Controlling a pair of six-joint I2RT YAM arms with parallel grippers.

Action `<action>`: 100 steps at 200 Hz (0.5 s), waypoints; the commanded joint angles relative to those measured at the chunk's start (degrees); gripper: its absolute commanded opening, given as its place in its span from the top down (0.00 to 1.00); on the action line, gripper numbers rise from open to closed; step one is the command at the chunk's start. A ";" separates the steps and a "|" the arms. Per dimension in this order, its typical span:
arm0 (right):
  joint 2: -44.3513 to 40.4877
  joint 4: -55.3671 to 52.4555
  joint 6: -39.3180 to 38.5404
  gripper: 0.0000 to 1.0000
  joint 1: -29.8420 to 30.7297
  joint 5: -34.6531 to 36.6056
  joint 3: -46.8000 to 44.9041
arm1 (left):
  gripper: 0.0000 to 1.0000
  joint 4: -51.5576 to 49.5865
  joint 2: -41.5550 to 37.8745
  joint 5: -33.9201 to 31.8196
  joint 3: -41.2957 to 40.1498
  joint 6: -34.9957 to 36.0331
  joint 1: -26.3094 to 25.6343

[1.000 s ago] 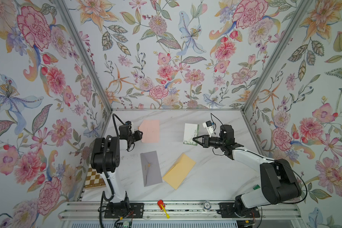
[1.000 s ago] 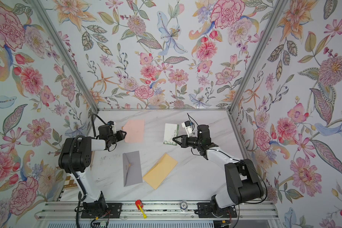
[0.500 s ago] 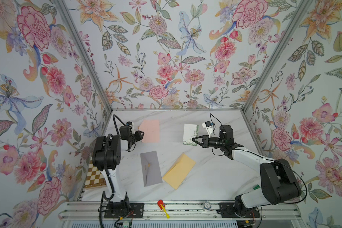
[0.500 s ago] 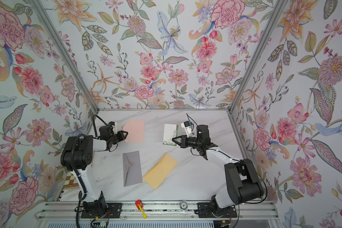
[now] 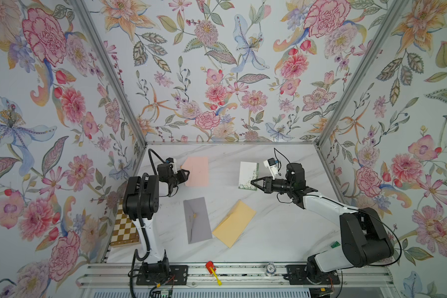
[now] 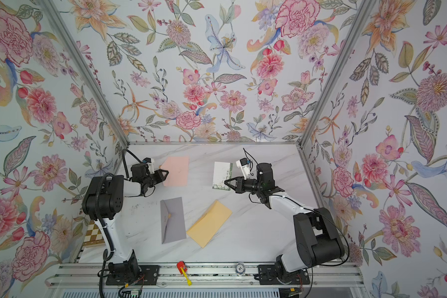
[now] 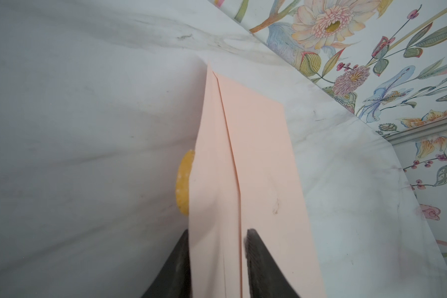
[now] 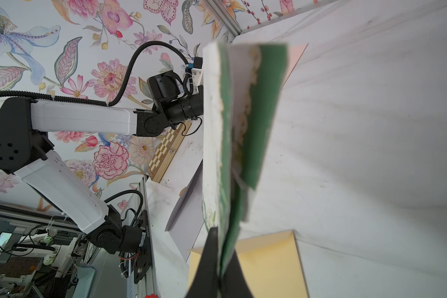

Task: Fold the letter paper in half and place it into the envelope
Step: Pick up the envelope from the center of the board.

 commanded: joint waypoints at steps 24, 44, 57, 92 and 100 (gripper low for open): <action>0.34 -1.36 -0.78 0.99 0.34 0.57 1.39 | 0.65 0.55 1.50 0.49 0.81 0.04 -0.98; 0.42 -1.39 -0.78 0.99 0.36 0.57 1.50 | 0.72 0.98 1.01 -0.15 0.59 0.10 -1.18; 0.41 -1.54 -0.76 1.00 0.35 0.57 1.54 | 0.79 1.10 0.86 -0.12 0.68 0.09 -1.25; 0.16 -2.14 -1.04 1.00 0.46 0.49 1.70 | 0.89 2.11 0.49 0.02 0.33 -0.26 -1.33; 0.18 -2.30 -1.04 1.00 0.47 0.49 1.85 | 0.90 2.42 0.44 0.24 0.17 -0.43 -1.25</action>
